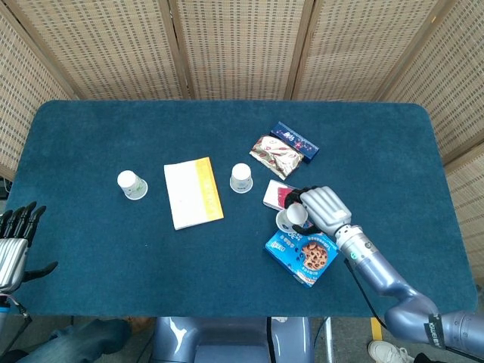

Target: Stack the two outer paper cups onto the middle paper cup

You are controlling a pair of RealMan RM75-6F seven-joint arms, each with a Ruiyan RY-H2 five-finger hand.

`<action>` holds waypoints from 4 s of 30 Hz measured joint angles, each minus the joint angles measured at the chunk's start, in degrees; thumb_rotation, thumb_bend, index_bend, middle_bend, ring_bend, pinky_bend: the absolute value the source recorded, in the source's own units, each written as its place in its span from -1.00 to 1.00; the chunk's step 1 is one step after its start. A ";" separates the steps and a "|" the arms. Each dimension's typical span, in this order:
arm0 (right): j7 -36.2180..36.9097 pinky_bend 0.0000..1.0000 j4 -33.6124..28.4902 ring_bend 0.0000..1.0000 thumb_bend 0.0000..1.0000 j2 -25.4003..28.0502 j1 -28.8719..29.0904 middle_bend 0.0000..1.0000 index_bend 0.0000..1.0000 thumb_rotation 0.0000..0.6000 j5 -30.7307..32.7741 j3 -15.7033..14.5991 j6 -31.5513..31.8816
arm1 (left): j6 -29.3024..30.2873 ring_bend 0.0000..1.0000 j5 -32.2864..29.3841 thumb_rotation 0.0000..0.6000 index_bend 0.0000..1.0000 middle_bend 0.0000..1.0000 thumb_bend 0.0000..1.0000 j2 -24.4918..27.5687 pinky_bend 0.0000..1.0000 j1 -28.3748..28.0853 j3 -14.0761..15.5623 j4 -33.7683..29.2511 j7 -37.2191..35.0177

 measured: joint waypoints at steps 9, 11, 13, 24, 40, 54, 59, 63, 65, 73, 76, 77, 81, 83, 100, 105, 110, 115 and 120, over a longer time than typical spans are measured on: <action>-5.89 -0.11 2.80 -0.12 -0.03 -1.72 9.71 0.00 -0.07 1.00 12.24 4.55 -3.06 | -2.23 -1.00 -2.64 1.00 -1.00 -1.00 -1.00 -0.77 -1.00 -1.20 -0.91 0.95 0.56; -7.58 -0.11 4.67 -0.12 -0.02 -2.94 12.69 0.00 -0.07 1.00 15.49 5.09 -3.94 | -2.66 -1.00 -3.32 1.00 -1.00 -1.00 -1.00 -0.91 -1.00 -1.42 -1.15 1.23 0.54; -9.20 -0.11 7.07 -0.12 -0.01 -4.36 15.48 0.00 -0.07 1.00 18.48 5.39 -4.69 | -3.11 -1.00 -4.11 1.00 -1.00 -1.00 -1.00 -1.08 -1.00 -1.67 -1.43 1.50 0.55; -14.34 -0.11 18.04 -0.12 0.01 -11.30 25.79 0.00 -0.07 1.00 31.81 5.21 -7.13 | -4.83 -1.00 -7.28 1.00 -1.00 -1.00 -1.00 -1.73 -1.00 -2.60 -2.42 2.76 0.93; -15.45 -0.11 29.11 -0.12 0.03 -18.82 32.35 0.00 -0.07 1.00 35.36 3.40 -8.95 | -6.50 -1.00 -9.85 1.00 -1.00 -1.00 -1.00 -1.43 -1.00 -3.27 -2.99 3.24 0.06; -11.72 -0.61 31.37 -0.85 -1.00 -18.50 33.22 -0.96 -1.00 1.00 39.00 3.77 -13.95 | -6.75 -1.00 -10.69 1.00 -1.00 -1.00 -1.00 -1.45 -1.00 -3.53 -3.10 3.64 -0.10; -10.61 -0.84 30.67 -0.99 -1.00 -17.84 32.79 -1.00 -1.00 1.00 36.29 3.83 -12.80 | -6.49 -1.00 -10.73 1.00 -1.00 -1.00 -1.00 -1.44 -1.00 -3.50 -3.11 3.54 -0.11; -9.98 -0.93 28.87 -1.00 -1.00 -16.24 31.35 -1.00 -1.00 1.00 33.18 3.15 -11.21 | -6.59 -1.00 -10.67 1.00 -1.00 -1.00 -1.00 -1.48 -1.00 -3.58 -3.04 3.69 -0.15; -9.70 -0.97 27.71 -1.00 -1.00 -15.11 30.22 -1.00 -1.00 1.00 31.37 2.50 -10.43 | -6.72 -1.00 -10.70 1.00 -1.00 -1.00 -1.00 -1.49 -1.00 -3.65 -3.03 3.78 -0.25; -6.49 -1.00 21.78 -1.00 -1.00 -9.03 21.59 -1.00 -1.00 1.00 17.14 -1.71 -4.12 | -6.81 -1.00 -9.66 1.00 -1.00 -1.00 -1.00 -1.77 -1.00 -4.34 -3.03 4.35 0.05; -4.79 -1.00 20.86 -1.00 -1.00 -7.13 17.03 -1.00 -1.00 1.00 8.96 -4.28 1.20 | -6.71 -1.00 -8.77 1.00 -1.00 -1.00 -1.00 -2.11 -1.00 -5.07 -3.31 4.85 0.58; -4.11 -1.00 20.80 -1.00 -1.00 -6.64 15.48 -1.00 -1.00 1.00 6.25 -5.16 3.30 | -6.71 -1.00 -8.51 1.00 -1.00 -1.00 -1.00 -2.23 -1.00 -5.35 -3.43 5.10 0.78; -0.31 -1.00 21.50 -1.00 -1.00 -4.77 7.71 -1.00 -1.00 1.00 -5.26 -9.50 13.81 | -7.10 -1.00 -7.86 1.00 -1.00 -1.00 -1.00 -2.68 -1.00 -7.11 -4.47 6.50 1.58; 1.99 -1.00 22.24 -1.00 -1.00 -3.90 3.08 -1.00 -1.00 1.00 -9.72 -11.93 19.13 | -7.58 -1.00 -7.61 1.00 -1.00 -1.00 -1.00 -2.82 -1.00 -8.04 -4.99 7.25 1.70; 6.73 -1.00 17.48 -1.00 -1.00 -0.31 -21.33 -1.00 -1.00 1.00 -21.55 -21.27 41.17 | -27.52 -0.96 -3.27 1.00 -0.90 -0.99 -1.00 -4.88 -0.72 -24.26 -7.31 20.27 -5.67; 6.48 -1.00 17.22 -1.00 -1.00 -0.03 -22.82 -1.00 -1.00 1.00 -22.44 -19.99 41.74 | -32.23 -0.83 -1.70 1.00 -0.72 -0.84 -1.00 -9.78 -0.68 -28.74 -6.78 28.52 -10.63; 6.80 -1.00 17.40 -1.00 -1.00 0.05 -23.16 -1.00 -1.00 1.00 -22.14 -18.87 39.91 | -34.45 -0.77 -0.34 1.00 -0.65 -0.77 -0.88 -14.89 -0.61 -31.85 -6.08 34.89 -15.59; 6.75 -1.00 17.81 -1.00 -1.00 -0.03 -23.66 -1.00 -1.00 1.00 -22.01 -17.50 38.58 | -36.41 -0.72 0.18 1.00 -0.59 -0.72 -0.78 -17.84 -0.56 -34.06 -5.32 39.09 -17.20; 6.64 -1.00 17.95 -1.00 -1.00 -0.09 -24.18 -1.00 -1.00 1.00 -22.04 -16.55 37.79 | -38.94 -0.72 -1.77 1.00 -0.58 -0.71 -0.78 -20.17 -0.55 -35.87 -5.57 42.35 -17.15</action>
